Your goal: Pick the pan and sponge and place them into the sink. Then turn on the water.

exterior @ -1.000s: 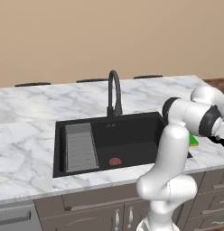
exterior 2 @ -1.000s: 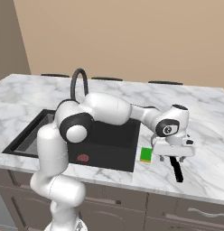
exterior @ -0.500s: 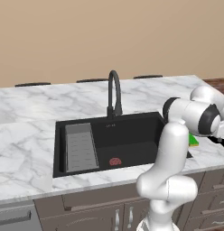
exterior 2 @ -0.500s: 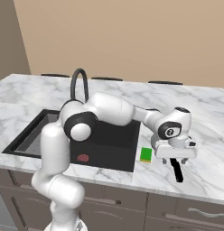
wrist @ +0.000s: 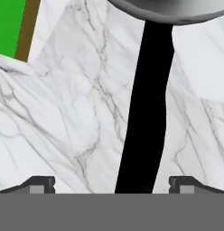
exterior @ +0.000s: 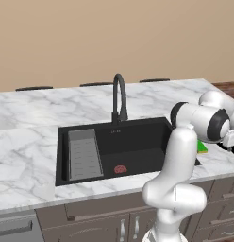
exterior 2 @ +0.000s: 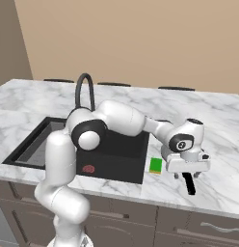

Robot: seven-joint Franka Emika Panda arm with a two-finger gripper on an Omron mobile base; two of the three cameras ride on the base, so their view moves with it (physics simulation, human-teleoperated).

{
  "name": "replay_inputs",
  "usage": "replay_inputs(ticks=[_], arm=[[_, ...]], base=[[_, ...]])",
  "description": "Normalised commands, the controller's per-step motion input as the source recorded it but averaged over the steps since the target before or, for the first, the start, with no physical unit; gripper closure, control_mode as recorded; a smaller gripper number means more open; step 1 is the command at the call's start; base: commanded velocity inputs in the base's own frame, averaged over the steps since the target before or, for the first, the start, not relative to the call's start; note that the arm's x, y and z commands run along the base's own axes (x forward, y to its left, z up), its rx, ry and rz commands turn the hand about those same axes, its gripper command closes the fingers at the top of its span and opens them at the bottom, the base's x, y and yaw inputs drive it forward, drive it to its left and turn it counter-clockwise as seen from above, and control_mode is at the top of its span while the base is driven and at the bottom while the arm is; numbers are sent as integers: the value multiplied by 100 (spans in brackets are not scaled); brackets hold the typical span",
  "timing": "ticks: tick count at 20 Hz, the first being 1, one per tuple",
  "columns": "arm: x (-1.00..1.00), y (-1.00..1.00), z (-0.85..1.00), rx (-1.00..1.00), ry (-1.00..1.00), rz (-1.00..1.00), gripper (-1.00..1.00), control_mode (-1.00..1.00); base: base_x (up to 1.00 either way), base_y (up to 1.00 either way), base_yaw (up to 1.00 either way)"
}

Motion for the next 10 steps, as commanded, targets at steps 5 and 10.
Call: replay_inputs(ticks=[5,10], arm=[[0,-4,-15,0,0,3,-100,-100],[0,-9,-13,2,0,1,-100,-100]], base=[[0,0,0],[0,0,0]])
